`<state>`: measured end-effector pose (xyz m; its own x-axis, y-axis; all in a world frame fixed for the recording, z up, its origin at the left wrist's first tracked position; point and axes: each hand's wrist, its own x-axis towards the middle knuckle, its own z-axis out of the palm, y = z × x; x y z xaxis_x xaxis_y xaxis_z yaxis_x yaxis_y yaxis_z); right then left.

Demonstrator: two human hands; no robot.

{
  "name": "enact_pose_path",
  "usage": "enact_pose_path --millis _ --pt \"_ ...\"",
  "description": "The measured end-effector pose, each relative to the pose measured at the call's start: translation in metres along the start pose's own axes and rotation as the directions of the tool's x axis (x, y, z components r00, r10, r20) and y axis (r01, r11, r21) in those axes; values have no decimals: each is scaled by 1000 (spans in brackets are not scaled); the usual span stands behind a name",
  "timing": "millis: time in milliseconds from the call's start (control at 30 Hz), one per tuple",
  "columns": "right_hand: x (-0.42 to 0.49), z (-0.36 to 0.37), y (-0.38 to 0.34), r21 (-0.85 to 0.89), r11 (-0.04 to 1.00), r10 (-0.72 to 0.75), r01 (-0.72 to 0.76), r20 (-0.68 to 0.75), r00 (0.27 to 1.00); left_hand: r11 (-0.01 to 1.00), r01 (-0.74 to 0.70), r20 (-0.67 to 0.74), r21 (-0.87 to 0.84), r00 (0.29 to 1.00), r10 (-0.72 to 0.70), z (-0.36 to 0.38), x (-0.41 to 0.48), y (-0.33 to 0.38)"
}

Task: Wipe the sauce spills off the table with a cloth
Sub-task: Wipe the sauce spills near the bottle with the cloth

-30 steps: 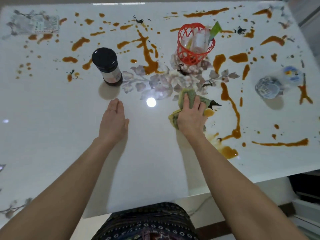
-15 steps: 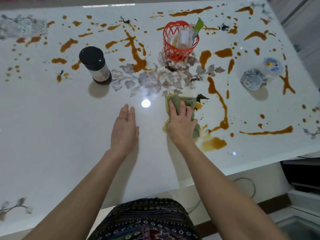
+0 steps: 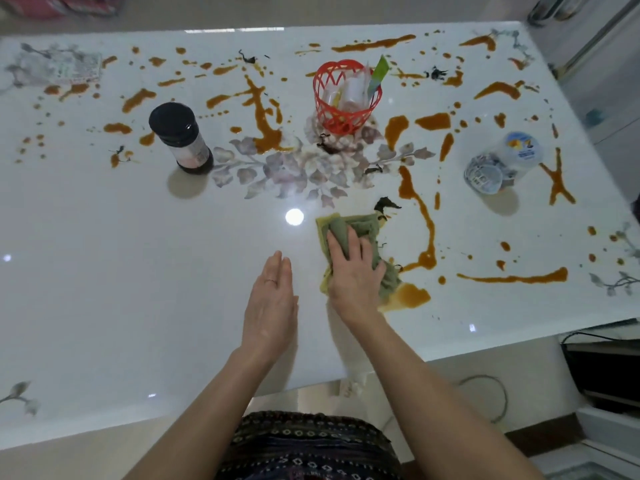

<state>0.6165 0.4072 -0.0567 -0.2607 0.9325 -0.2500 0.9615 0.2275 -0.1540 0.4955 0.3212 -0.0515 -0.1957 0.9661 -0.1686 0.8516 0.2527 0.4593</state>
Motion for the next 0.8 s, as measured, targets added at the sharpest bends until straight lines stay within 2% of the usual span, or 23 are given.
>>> enact_pose_path --millis 100,200,300,367,433,467,533,600,633,700,800 --pt "-44 16 13 -5 984 -175 175 -33 984 1000 30 -35 9 999 -30 11 -10 15" --pt "-20 7 38 -42 963 -265 266 38 964 998 54 -49 21 997 -53 20 -11 25" --pt "11 -11 45 11 981 -195 194 60 979 991 129 -58 -32 990 -131 26 -13 38" --pt "11 -17 37 140 984 -120 107 93 988 990 144 -71 3 987 -143 28 -17 41" --pt "-12 -16 28 193 979 -96 69 133 986 985 160 -76 57 985 -156 31 -20 41" --pt "-30 -13 27 173 980 -126 98 158 979 981 179 -82 75 981 -173 33 -21 41" --pt "-64 2 39 103 961 -269 256 135 954 974 210 -86 88 976 -202 36 -22 42" --pt "-77 16 70 9 898 -439 439 14 898 967 239 -89 91 969 -231 40 -24 50" --pt "-71 19 87 -9 876 -482 482 -35 876 966 243 -94 93 968 -234 43 -24 54" --pt "-45 15 111 -46 874 -486 484 -70 871 964 251 -98 87 965 -243 46 -27 63" --pt "-24 -1 114 11 935 -354 354 57 933 960 275 -110 48 957 -268 50 -30 71"
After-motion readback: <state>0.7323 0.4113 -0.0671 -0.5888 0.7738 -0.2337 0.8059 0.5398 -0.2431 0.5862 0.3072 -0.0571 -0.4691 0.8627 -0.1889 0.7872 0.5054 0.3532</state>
